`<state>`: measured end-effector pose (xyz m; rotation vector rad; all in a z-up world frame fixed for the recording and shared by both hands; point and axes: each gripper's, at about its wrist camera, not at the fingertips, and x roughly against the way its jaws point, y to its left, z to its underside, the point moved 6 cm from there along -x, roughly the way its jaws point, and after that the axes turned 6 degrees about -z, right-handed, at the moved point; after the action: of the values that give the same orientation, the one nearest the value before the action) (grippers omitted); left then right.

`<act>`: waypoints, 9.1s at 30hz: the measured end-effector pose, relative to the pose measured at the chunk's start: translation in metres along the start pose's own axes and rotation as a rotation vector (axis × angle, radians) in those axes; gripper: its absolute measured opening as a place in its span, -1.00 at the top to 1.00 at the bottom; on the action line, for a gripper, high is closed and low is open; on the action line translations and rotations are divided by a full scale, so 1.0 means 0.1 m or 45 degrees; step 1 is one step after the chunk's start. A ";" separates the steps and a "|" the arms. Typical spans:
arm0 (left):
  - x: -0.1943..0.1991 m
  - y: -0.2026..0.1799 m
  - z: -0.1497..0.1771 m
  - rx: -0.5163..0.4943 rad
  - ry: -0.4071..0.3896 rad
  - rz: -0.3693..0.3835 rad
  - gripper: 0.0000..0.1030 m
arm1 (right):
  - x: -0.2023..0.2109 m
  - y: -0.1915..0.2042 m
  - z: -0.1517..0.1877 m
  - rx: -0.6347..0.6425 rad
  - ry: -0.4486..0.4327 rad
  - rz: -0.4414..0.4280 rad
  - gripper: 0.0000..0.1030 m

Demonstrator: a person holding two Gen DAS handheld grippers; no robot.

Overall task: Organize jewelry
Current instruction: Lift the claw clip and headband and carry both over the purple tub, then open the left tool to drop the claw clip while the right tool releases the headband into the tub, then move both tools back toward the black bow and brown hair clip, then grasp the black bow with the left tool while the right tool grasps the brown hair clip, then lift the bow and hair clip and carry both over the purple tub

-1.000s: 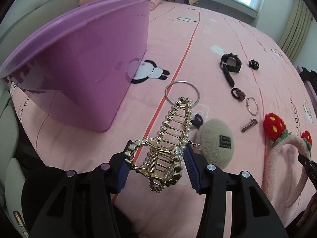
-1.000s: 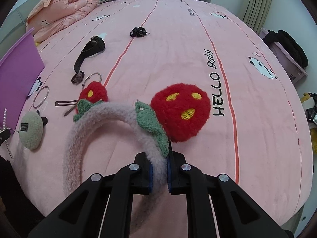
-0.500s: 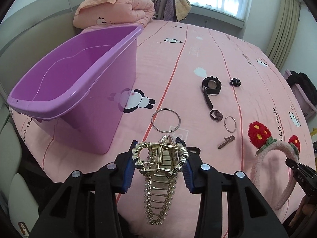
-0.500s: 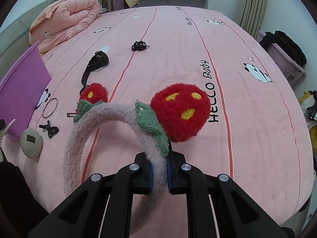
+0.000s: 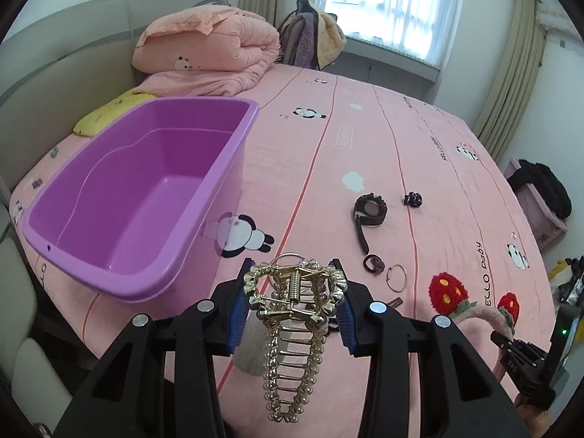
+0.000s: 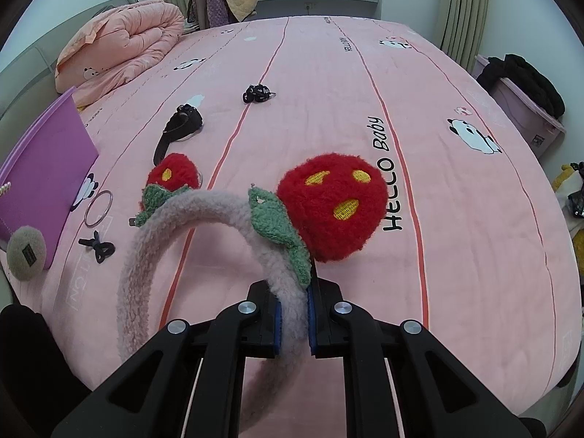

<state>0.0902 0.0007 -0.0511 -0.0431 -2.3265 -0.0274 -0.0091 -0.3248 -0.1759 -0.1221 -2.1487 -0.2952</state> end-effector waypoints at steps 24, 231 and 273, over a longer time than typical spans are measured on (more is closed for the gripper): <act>0.19 -0.18 -0.40 -0.043 -0.088 0.073 0.22 | 0.30 0.12 -0.22 0.008 -0.108 -0.059 0.80; -1.67 -0.27 1.12 0.034 0.295 -0.186 0.62 | -1.47 1.28 -0.33 0.382 0.022 -0.131 0.28; 0.20 -0.14 0.45 -0.005 -0.113 0.047 0.75 | 0.63 1.44 -0.38 0.354 -0.302 -0.213 0.29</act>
<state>0.0435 -0.0116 -0.0672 -0.0906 -2.4140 -0.0115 0.0149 -0.1969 -0.0795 0.1924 -2.4169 -0.0775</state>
